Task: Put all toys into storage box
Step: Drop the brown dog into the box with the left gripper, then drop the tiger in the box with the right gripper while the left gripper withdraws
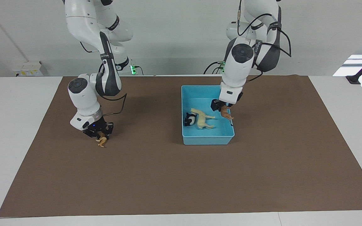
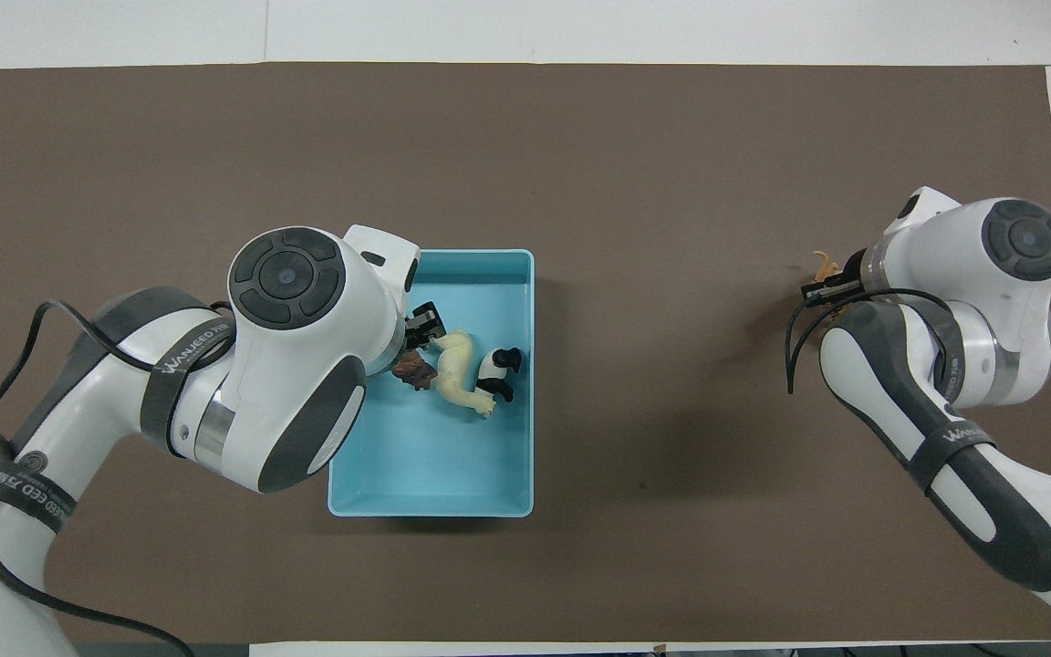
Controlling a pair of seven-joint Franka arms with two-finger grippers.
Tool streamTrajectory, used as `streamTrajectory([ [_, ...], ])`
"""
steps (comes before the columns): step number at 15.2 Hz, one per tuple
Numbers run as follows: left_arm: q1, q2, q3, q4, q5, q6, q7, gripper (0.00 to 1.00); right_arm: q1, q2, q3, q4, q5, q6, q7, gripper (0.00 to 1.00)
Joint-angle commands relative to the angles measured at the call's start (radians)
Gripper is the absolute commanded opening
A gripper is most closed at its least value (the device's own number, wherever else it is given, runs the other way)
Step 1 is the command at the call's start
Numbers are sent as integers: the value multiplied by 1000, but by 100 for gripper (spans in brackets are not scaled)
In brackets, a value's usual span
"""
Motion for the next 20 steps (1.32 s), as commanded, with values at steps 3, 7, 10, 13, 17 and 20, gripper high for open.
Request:
streamTrajectory([
  [3, 93, -120, 34, -9, -15, -86, 138, 100, 148, 1, 6, 296, 5, -331, 237, 0],
  [7, 276, -142, 35, 123, -15, -310, 561, 100, 430, 46, 6, 439, 20, -376, 665, 0],
  [10, 367, -93, 35, 255, -12, -433, 753, 100, 585, 69, 6, 456, 20, -355, 805, 0],
  [13, 431, -49, 2, 310, -5, -449, 780, 100, 709, 156, 5, 462, 11, -260, 931, 0],
  [17, 512, -37, -49, 333, 1, -487, 878, 100, 740, 216, 6, 446, 9, -152, 976, 0],
  [20, 519, -40, -42, 341, -8, -518, 893, 100, 742, 213, 6, 459, 20, -160, 1054, 100],
])
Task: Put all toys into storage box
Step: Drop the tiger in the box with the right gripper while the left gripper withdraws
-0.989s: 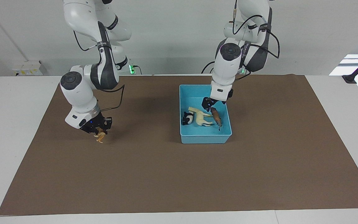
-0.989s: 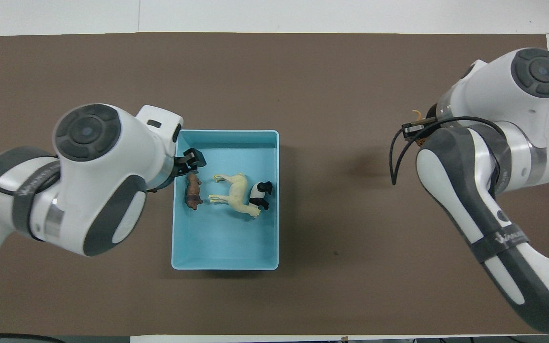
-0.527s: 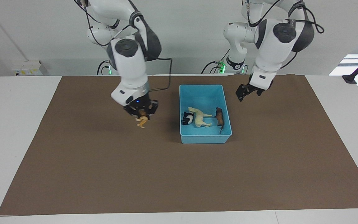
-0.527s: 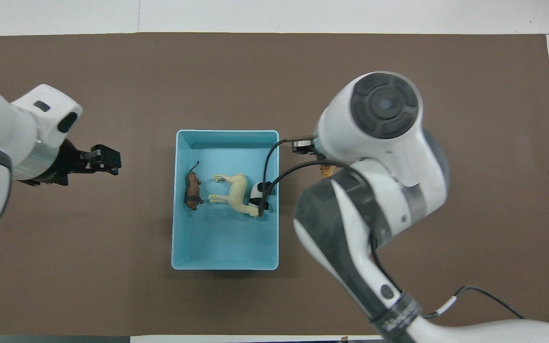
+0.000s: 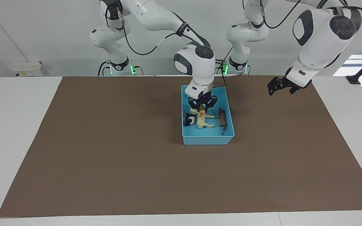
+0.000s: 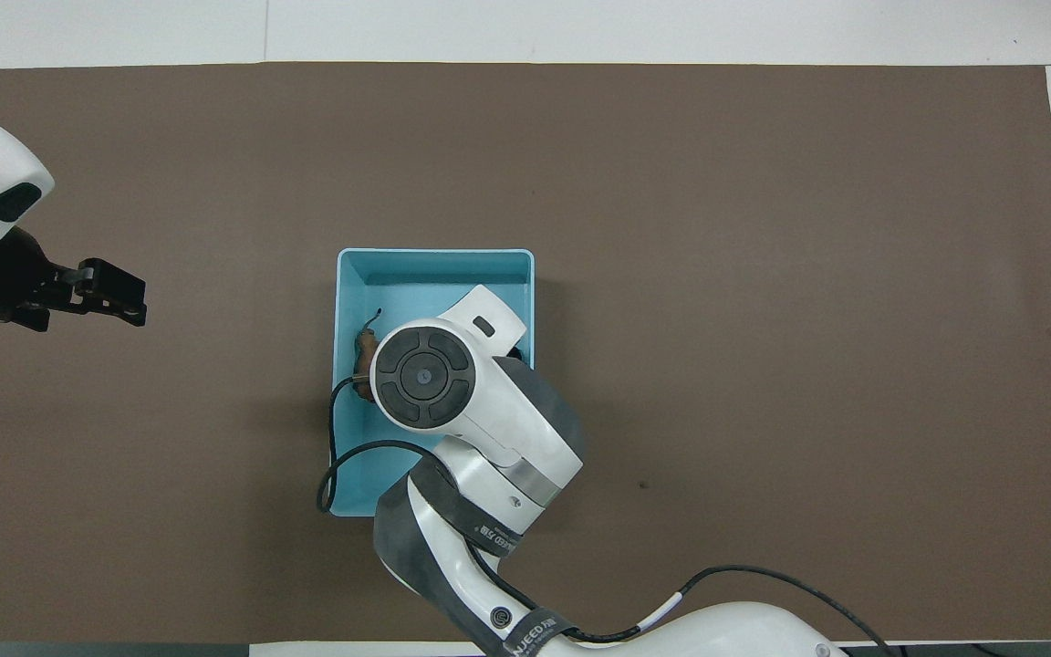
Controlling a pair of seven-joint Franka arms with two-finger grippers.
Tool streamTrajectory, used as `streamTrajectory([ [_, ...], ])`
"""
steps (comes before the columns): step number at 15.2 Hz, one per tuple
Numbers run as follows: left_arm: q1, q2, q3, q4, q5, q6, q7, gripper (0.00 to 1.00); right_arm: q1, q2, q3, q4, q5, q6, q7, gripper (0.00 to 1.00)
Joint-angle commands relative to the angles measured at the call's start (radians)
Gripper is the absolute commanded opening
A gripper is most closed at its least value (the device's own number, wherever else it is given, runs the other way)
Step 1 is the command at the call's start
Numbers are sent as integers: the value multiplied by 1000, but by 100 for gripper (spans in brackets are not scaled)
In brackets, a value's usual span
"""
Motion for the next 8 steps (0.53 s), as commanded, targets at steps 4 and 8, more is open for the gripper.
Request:
streamTrajectory([
  [4, 15, -19, -8, 20, -8, -55, 32, 100, -27, -15, -8, 108, 10, -110, 93, 100],
  [8, -15, -16, -2, 20, -8, -9, 35, 100, -191, -111, -21, 104, -9, -173, -7, 100],
])
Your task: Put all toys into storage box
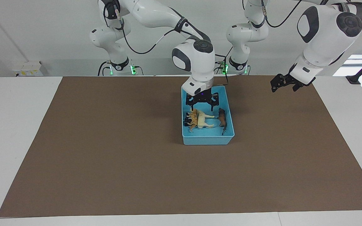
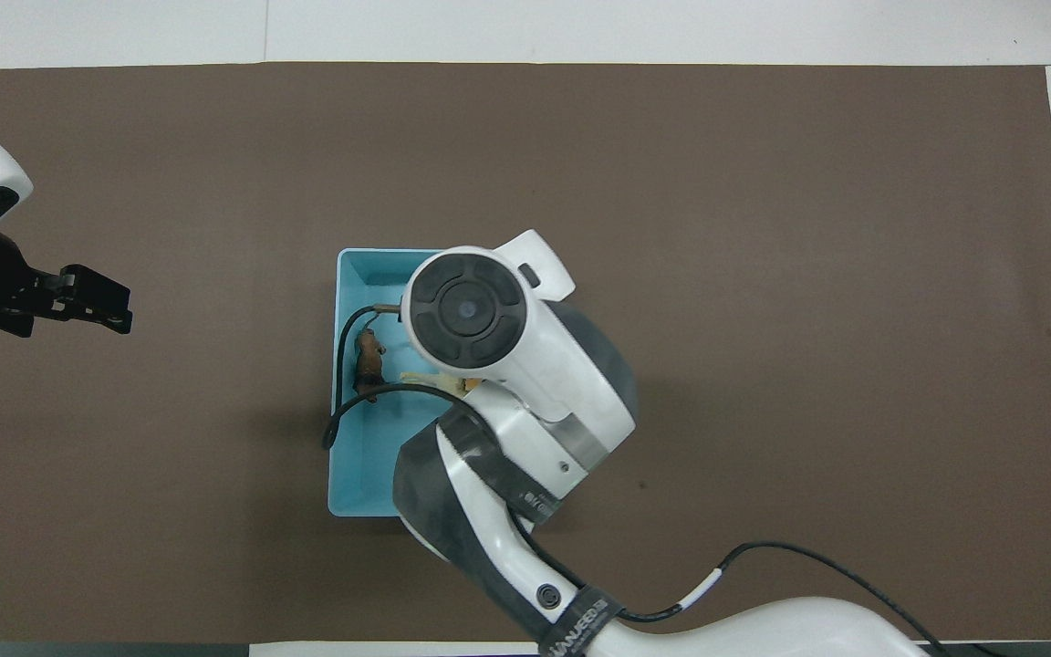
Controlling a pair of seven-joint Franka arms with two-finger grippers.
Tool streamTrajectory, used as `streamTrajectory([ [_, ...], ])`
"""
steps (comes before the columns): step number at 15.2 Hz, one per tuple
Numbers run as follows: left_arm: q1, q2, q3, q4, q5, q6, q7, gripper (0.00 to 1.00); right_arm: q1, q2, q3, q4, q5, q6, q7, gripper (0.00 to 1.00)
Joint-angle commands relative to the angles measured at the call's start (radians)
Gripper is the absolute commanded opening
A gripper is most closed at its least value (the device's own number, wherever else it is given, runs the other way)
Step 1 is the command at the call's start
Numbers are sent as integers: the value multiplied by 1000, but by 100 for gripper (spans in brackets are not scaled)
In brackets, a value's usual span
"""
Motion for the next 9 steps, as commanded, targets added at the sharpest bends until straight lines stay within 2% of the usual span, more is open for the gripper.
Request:
streamTrajectory([
  [1, -30, -3, 3, 8, -6, 31, 13, 100, -175, -87, 10, -10, 0, -63, -186, 100],
  [6, -35, 10, 0, 23, -4, 2, 21, 100, -507, -157, 10, -18, 0, -101, -704, 100],
  [9, -38, 10, 3, 38, -9, 11, 21, 100, -646, -200, 10, -21, 3, -207, -889, 100],
])
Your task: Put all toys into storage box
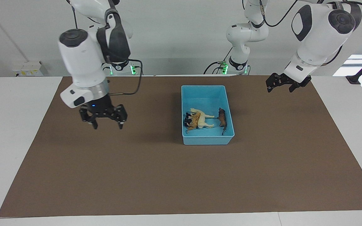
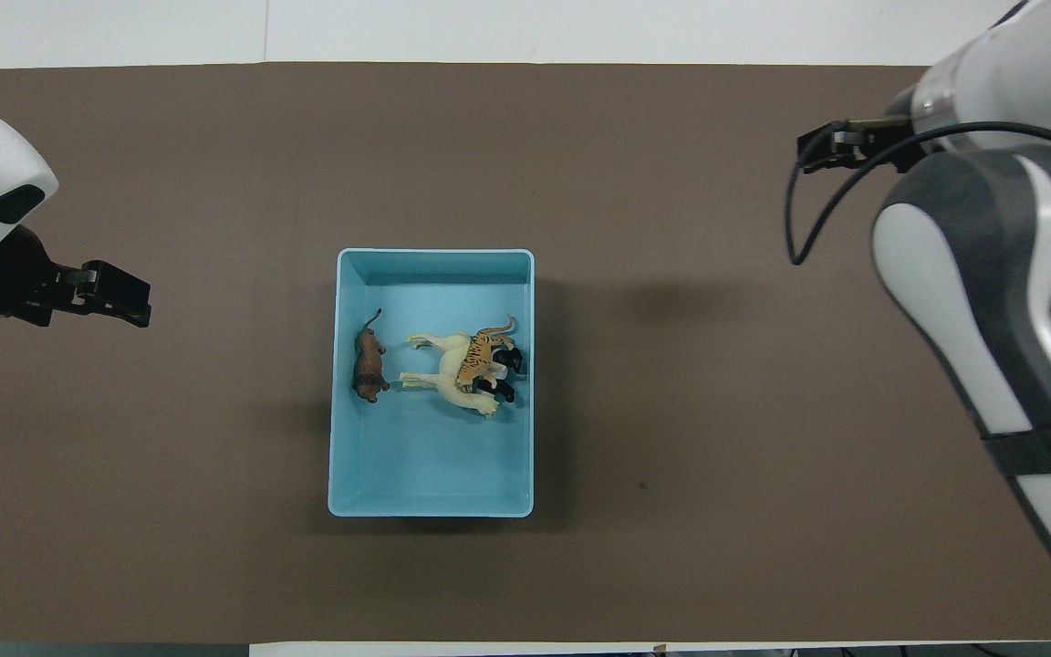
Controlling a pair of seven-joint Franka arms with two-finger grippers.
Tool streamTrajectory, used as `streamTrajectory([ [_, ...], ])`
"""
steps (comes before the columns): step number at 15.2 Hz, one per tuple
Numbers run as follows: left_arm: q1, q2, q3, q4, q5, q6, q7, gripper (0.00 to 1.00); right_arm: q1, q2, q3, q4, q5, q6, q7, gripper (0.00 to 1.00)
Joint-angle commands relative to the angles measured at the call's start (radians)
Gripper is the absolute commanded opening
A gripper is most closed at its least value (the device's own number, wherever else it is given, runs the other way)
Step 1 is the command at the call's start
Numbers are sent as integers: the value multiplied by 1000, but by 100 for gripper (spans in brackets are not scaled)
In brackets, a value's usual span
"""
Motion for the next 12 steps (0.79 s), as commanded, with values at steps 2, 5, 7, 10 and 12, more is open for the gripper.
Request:
streamTrajectory([
  [2, -11, 15, 5, 39, -8, -2, 14, 100, -127, -102, 20, -30, 7, -183, -121, 100],
  [5, -13, 14, -12, 43, -12, 56, 14, 100, -176, -188, 18, -41, 18, -338, -123, 100],
  [7, -18, 15, -20, 39, -10, 73, 14, 100, -175, -244, 12, -68, 18, -412, -121, 100],
  [10, -21, 17, -38, 38, -10, 114, 14, 100, -190, -295, 11, -157, 2, -356, -129, 100],
  [12, -21, 32, -43, 52, -8, 144, 8, 100, -199, -301, 7, -178, 2, -299, -172, 100],
])
